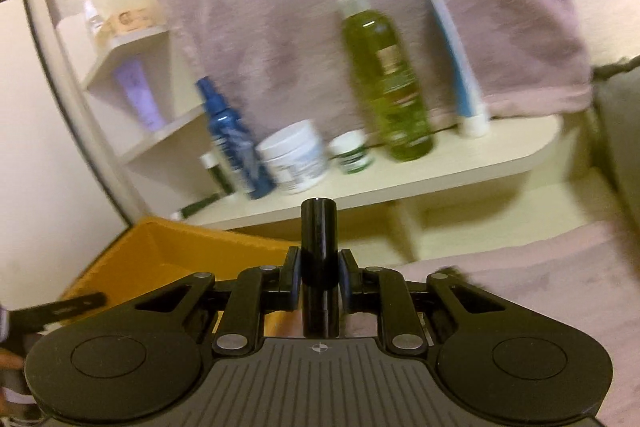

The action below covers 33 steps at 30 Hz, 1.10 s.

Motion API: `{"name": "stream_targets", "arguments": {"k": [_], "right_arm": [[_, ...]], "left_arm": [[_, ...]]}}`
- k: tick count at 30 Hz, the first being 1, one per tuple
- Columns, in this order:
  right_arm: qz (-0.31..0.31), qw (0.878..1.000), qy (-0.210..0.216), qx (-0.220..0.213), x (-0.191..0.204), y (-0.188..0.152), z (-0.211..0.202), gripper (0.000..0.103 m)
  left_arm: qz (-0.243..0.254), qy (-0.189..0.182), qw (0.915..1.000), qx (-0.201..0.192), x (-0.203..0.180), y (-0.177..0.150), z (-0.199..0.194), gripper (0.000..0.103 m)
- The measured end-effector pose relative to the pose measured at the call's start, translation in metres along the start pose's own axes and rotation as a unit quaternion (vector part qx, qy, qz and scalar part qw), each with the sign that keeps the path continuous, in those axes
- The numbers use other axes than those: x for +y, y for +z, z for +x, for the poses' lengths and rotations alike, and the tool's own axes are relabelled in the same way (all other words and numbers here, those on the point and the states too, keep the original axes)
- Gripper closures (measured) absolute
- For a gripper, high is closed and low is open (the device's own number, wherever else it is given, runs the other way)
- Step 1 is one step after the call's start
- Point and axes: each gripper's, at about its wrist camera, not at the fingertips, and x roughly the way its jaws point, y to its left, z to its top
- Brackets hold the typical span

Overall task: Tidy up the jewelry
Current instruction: 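Carry the black watch into the orange tray and open the right tool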

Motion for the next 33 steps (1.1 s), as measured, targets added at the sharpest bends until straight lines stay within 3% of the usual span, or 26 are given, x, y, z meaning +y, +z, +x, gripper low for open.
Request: {"name": "stream_targets", "arguments": {"k": [9,15,24,33], "right_arm": [[-0.008,0.992,0.092,0.081,0.067,-0.022,0.046,0.084],[-0.024,0.983,0.126,0.131,0.109,-0.038,0.081,0.084],[-0.035,0.98,0.087,0.175,0.119,-0.05,0.12,0.084],[-0.048,0.981,0.073,0.171,0.114,-0.051,0.113,0.08]], "left_arm": [[0.0,-0.001,1.0,-0.001,0.0,0.0,-0.001,0.088],[-0.001,-0.004,1.0,-0.001,0.0,0.002,-0.002,0.088],[-0.002,-0.007,1.0,-0.001,0.002,0.002,-0.003,0.089],[-0.002,-0.004,1.0,-0.002,0.0,0.001,-0.005,0.089]]}}
